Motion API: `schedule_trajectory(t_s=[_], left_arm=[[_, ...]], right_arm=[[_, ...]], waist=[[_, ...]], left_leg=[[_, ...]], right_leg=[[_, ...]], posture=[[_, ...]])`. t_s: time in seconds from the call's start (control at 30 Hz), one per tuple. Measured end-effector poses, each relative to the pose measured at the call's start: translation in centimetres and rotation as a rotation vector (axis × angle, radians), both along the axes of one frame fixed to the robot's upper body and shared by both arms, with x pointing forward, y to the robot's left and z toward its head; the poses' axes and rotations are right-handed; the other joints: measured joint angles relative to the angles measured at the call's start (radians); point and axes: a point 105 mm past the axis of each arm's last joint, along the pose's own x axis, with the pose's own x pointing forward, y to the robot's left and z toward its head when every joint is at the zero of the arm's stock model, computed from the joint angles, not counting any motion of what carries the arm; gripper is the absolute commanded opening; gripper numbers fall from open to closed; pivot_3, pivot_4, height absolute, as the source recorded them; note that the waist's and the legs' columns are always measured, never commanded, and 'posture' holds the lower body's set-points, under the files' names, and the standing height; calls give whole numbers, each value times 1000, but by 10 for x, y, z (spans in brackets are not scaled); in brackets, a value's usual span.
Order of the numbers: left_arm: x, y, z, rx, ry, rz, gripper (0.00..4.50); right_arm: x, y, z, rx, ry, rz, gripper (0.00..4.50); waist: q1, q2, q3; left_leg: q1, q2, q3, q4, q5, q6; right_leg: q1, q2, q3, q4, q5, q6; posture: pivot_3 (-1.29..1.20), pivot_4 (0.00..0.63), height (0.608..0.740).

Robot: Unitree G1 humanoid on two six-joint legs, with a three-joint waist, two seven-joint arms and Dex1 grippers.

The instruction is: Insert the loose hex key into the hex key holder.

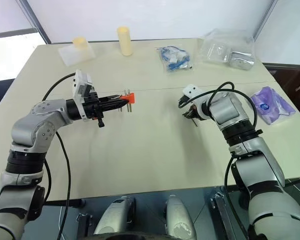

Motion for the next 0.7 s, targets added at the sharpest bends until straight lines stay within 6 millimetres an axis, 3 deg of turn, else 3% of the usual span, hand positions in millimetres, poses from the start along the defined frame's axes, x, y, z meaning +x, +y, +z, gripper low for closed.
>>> schedule_trajectory(t_s=[0.2,0.3,0.4,0.5,0.6,0.7], left_arm=[[1,2,1,1,-3,14,0],[1,1,1,-1,-3,16,0],[2,1,2,-7,-5,15,0],[3,-2,8,-18,-19,6,0],[5,-1,8,-29,-11,11,0],[7,0,8,-35,-3,13,0]], right_arm=[[3,3,1,25,-14,-10,31],[11,13,11,112,-131,7,31],[22,32,42,231,-341,34,31],[26,50,91,352,-595,52,31],[11,72,148,438,-908,114,31],[-10,87,177,496,-1105,175,31]], waist=[[-1,0,0],[-4,0,0],[-3,0,0],[-1,0,0],[0,0,0],[2,0,0]], left_leg=[[0,0,0,0,0,0],[0,0,0,-2,0,0],[-1,0,0,-3,0,0],[-2,0,0,-3,0,0],[-2,0,0,-3,0,0],[-2,0,0,-2,0,0]], right_leg=[[0,0,0,0,0,0],[-2,0,0,0,0,0],[-3,1,1,0,0,0],[-4,0,0,0,0,0],[-4,0,0,0,0,0],[-4,0,0,0,0,0]], posture=[[0,150,740],[0,150,740],[0,150,740],[0,150,740],[0,150,740],[0,150,740]])
